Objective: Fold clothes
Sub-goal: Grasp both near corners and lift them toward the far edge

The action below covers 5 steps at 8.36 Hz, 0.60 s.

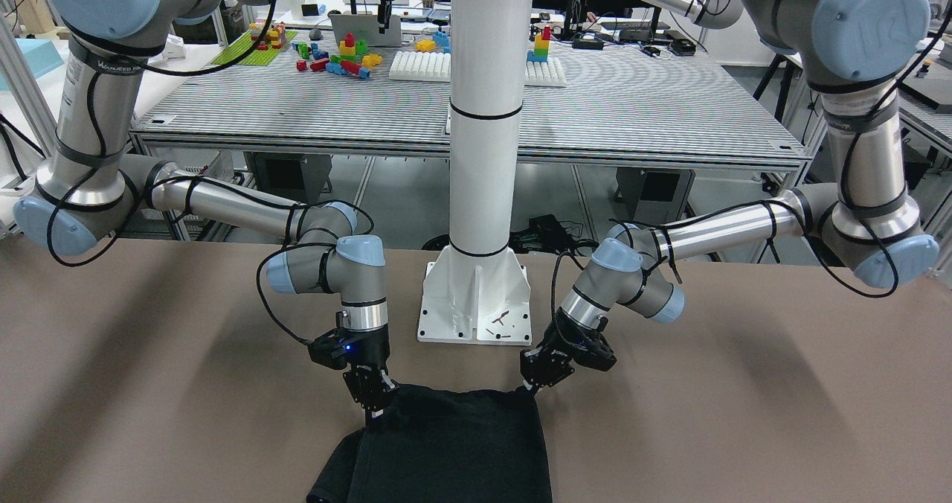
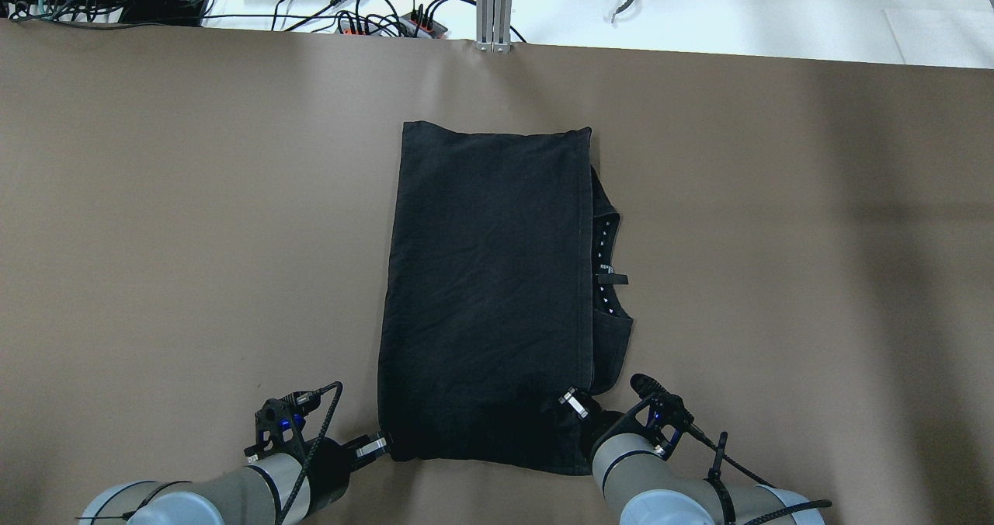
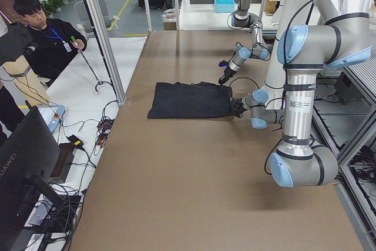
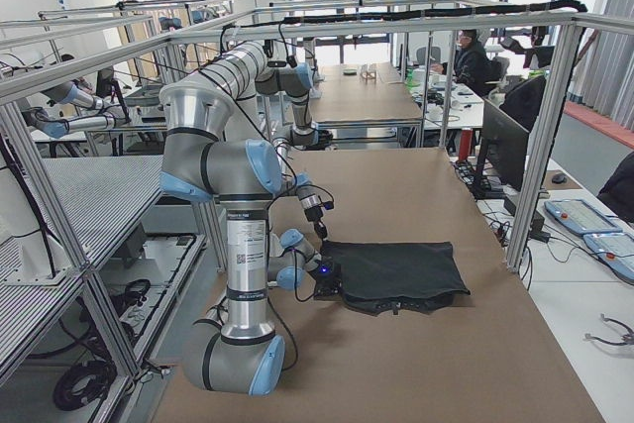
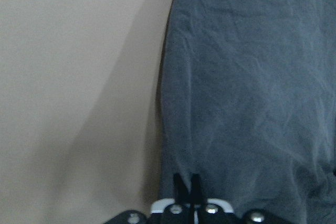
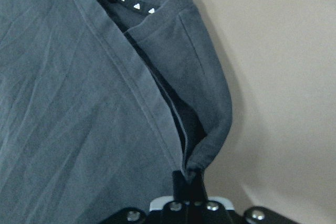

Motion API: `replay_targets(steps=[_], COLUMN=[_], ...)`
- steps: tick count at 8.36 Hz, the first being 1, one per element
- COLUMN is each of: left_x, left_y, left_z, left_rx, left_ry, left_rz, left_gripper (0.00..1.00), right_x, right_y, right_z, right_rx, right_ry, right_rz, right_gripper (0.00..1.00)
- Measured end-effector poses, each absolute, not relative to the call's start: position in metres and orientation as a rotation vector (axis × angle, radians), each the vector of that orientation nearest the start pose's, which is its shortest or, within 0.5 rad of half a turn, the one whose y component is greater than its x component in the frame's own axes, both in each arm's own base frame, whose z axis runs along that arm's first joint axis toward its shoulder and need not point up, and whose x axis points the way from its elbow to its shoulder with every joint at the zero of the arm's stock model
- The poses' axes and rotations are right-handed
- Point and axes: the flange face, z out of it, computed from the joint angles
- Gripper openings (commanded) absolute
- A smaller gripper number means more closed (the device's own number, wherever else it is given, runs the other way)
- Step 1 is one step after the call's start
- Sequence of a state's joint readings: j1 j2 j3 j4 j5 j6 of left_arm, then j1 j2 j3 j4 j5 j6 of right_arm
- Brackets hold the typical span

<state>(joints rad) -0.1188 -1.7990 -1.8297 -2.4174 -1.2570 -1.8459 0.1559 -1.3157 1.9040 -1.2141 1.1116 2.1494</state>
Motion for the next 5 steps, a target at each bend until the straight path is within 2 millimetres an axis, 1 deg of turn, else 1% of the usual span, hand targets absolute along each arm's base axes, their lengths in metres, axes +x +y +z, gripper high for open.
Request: replay_targets(steps=[1,3,4,5], left_x=[0.528,0.506,0.488,0.457], left_y=[-0.23,-0.23,-0.227,-0.218], left_z=[0.309,0.286,0.274,0.263], left_rx=[0.161,0.144,0.134,0.117], left_ry=[1.374,1.425,1.457,1.491], left_rz=[-0.534,-0.525,-0.52,-0.509], left_gripper=[0.0,0.0,0.0,0.0], right_x=[-0.526,-0.513,-0.504,-0.491], right_y=[-0.263,-0.259,-0.25,-0.228], right_z=[0.321,0.302,0.287,0.266], right_rx=[0.233,0.234,0.216,0.183], right_ry=[-1.041,-1.073,-1.095,-1.114], right_rz=[0.869,0.842,0.817,0.769], right_gripper=[0.0,0.0,0.0,0.0])
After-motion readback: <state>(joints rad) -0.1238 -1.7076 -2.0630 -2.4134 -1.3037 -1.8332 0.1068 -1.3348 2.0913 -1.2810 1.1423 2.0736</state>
